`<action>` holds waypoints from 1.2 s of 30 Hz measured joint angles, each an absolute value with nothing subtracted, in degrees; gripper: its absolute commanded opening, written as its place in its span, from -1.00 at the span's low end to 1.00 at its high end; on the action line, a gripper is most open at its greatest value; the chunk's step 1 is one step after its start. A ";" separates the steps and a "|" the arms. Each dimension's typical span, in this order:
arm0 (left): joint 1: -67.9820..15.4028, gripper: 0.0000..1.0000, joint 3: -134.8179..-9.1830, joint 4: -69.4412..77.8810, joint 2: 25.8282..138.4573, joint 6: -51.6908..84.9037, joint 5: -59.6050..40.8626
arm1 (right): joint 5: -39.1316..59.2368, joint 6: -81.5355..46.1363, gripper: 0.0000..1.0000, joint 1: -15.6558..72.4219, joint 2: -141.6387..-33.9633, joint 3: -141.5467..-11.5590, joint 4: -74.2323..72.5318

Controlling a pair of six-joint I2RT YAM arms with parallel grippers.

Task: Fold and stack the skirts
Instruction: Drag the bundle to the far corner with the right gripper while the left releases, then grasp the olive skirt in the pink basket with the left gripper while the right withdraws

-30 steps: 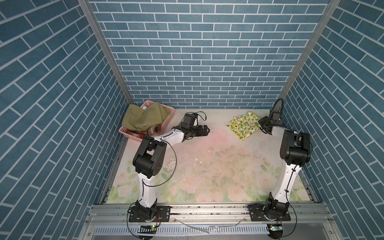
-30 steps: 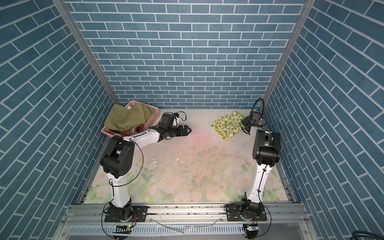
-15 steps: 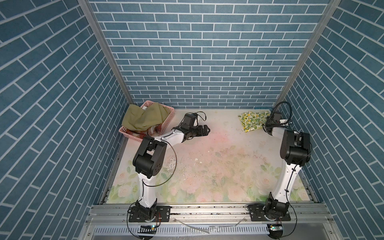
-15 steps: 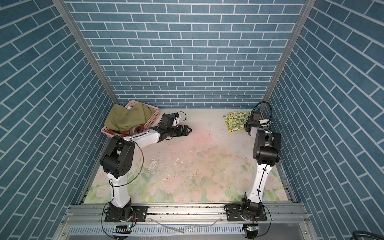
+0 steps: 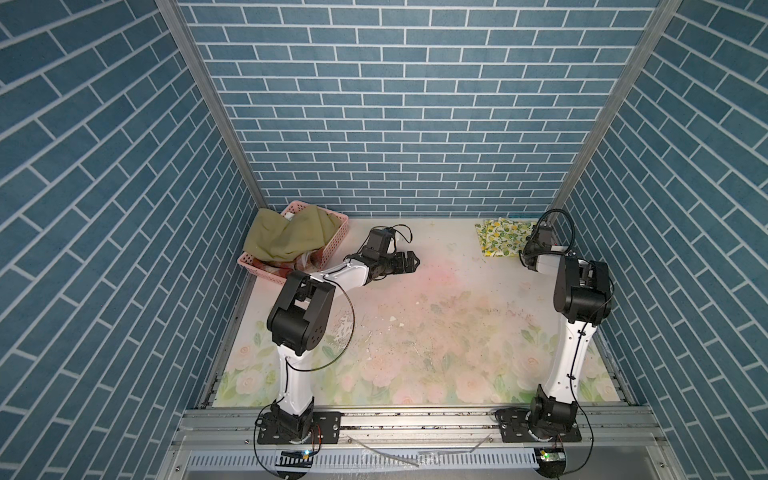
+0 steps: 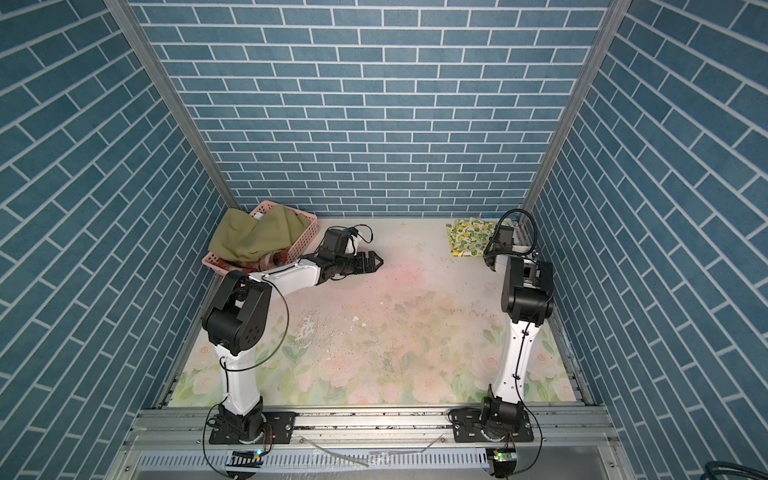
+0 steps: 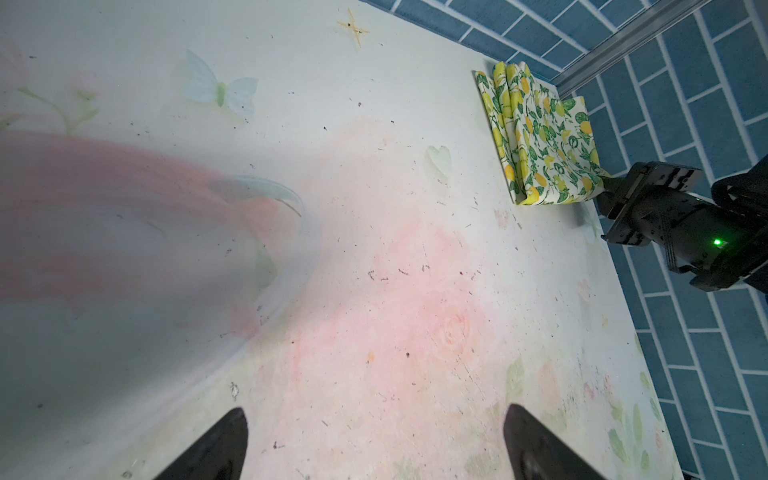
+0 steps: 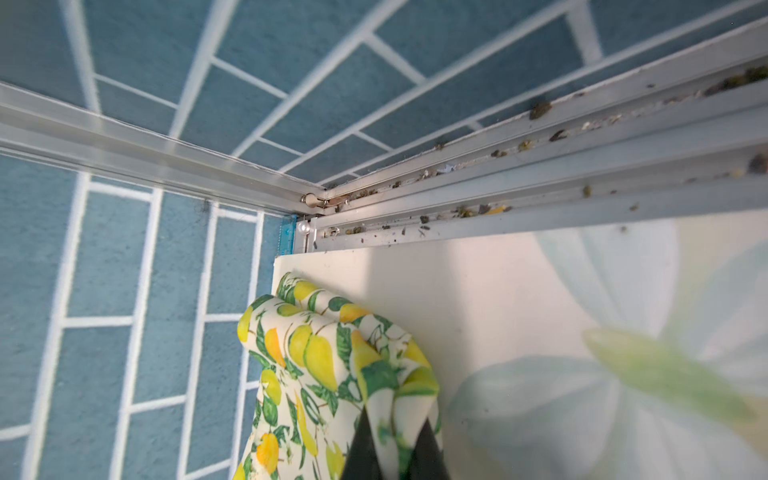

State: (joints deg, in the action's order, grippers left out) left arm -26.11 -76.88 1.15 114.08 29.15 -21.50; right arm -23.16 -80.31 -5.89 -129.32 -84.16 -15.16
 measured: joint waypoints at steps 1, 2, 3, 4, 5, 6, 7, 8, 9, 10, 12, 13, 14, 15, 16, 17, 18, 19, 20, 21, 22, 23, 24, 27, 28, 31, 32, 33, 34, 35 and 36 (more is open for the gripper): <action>-26.11 0.93 -76.88 1.08 114.08 29.15 -21.28 | -23.11 -80.29 -0.76 -5.89 -129.32 -84.16 -14.98; -26.11 0.93 -76.88 1.02 114.06 29.15 -21.06 | -23.09 -80.34 -0.48 -5.89 -129.29 -84.12 -14.90; -26.11 0.94 -76.88 0.84 113.99 29.06 -20.67 | -22.87 -80.20 -0.18 -5.89 -129.12 -84.01 -14.72; -26.11 0.94 -76.88 0.54 113.86 28.88 -20.38 | -22.61 -79.55 0.18 -5.96 -128.60 -83.61 -14.44; -26.11 0.94 -76.88 0.16 113.73 28.69 -19.97 | -22.22 -79.31 0.39 -6.04 -128.03 -83.13 -13.96; -26.11 0.95 -76.88 -0.58 113.36 28.36 -19.29 | -21.61 -78.87 0.56 -6.20 -126.93 -82.48 -13.06; -26.11 0.95 -76.88 -1.50 112.88 27.97 -18.55 | -20.88 -78.13 0.65 -6.35 -125.78 -82.00 -11.79; -26.11 0.95 -76.90 -2.52 112.27 27.57 -17.65 | -20.12 -77.25 0.71 -6.52 -124.60 -81.52 -10.76; -26.11 0.95 -77.01 -3.79 111.48 27.14 -16.64 | -19.25 -76.25 0.76 -6.79 -122.91 -80.71 -9.67; -26.11 0.95 -77.25 -5.08 110.69 26.72 -15.53 | -18.52 -75.42 0.78 -7.05 -120.99 -79.57 -8.75; -26.11 0.96 -77.91 -7.11 109.12 26.04 -13.52 | -17.52 -73.08 0.79 -7.55 -116.90 -76.73 -7.03; -26.11 0.99 -78.32 -8.08 108.20 25.80 -12.45 | -17.15 -71.70 0.80 -7.81 -114.80 -75.31 -5.98; -26.13 0.99 -78.67 -8.86 107.42 25.61 -11.51 | -16.73 -70.50 0.80 -7.99 -113.12 -74.11 -5.28; -26.17 0.99 -79.02 -9.74 106.50 25.36 -10.37 | -16.25 -68.66 0.81 -8.19 -110.96 -72.51 -4.47; -26.28 0.99 -79.48 -10.66 105.67 25.06 -9.10 | -15.81 -66.98 0.81 -8.29 -109.12 -71.11 -3.86; -26.35 0.99 -79.99 -11.55 105.06 24.82 -8.10 | -15.38 -65.41 0.80 -8.34 -107.66 -69.91 -3.42; -26.48 0.99 -80.79 -12.93 104.47 24.58 -6.68 | -15.00 -63.16 0.80 -8.38 -105.84 -68.40 -2.92; -26.59 0.99 -81.97 -14.66 104.09 24.29 -5.15 | -14.61 -61.01 0.80 -8.27 -104.27 -67.16 -2.17; -26.72 0.99 -83.44 -16.43 103.98 23.99 -3.84 | -13.98 -58.96 0.79 -7.99 -102.89 -66.13 -1.58; -26.89 0.99 -85.34 -18.61 103.98 23.59 -2.07 | -13.19 -56.42 0.78 -7.46 -101.41 -65.06 -1.13; -26.96 0.99 -87.61 -21.21 103.98 23.14 0.21 | -12.56 -54.13 0.73 -6.72 -100.09 -64.20 -0.78; -27.03 0.99 -89.30 -23.18 103.98 22.81 2.13 | -11.92 -51.62 0.70 -5.67 -98.80 -63.33 -0.54; -27.05 0.99 -91.57 -25.80 103.98 22.35 4.51 | -11.29 -49.10 0.69 -4.29 -97.36 -62.37 -0.43; -26.79 0.99 -97.73 -32.64 103.98 21.04 12.32 | -9.02 -41.43 0.66 1.67 -92.58 -59.53 0.05; -26.48 0.99 -99.63 -34.87 103.98 20.60 15.03 | -8.05 -39.13 0.66 3.95 -91.18 -58.89 0.10; -24.29 0.99 -103.39 -40.47 104.05 19.90 21.17 | -4.47 -32.27 0.61 11.14 -87.59 -57.21 -0.12; -23.35 0.99 -103.94 -41.67 104.05 19.88 22.57 | -3.31 -30.57 0.60 13.30 -86.83 -56.66 -0.25; -21.61 0.99 -104.33 -43.13 104.07 19.88 24.25 | -1.98 -28.91 0.59 15.42 -86.19 -56.01 -0.49; -19.99 0.99 -104.40 -44.34 104.09 19.88 25.45 | -0.91 -27.11 0.58 17.47 -85.82 -55.27 -0.71; -18.55 0.99 -104.47 -45.43 104.25 19.92 26.20 | -0.12 -25.71 0.56 18.92 -85.67 -54.65 -0.78; -16.84 0.99 -104.47 -46.61 104.51 20.08 26.79 | 0.84 -24.32 0.55 20.34 -85.62 -53.95 -0.82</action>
State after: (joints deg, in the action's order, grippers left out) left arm -16.84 -104.47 -46.61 104.51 20.08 26.79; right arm 0.84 -24.32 20.34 -85.62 -53.95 -0.82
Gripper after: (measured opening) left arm 0.995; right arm 0.787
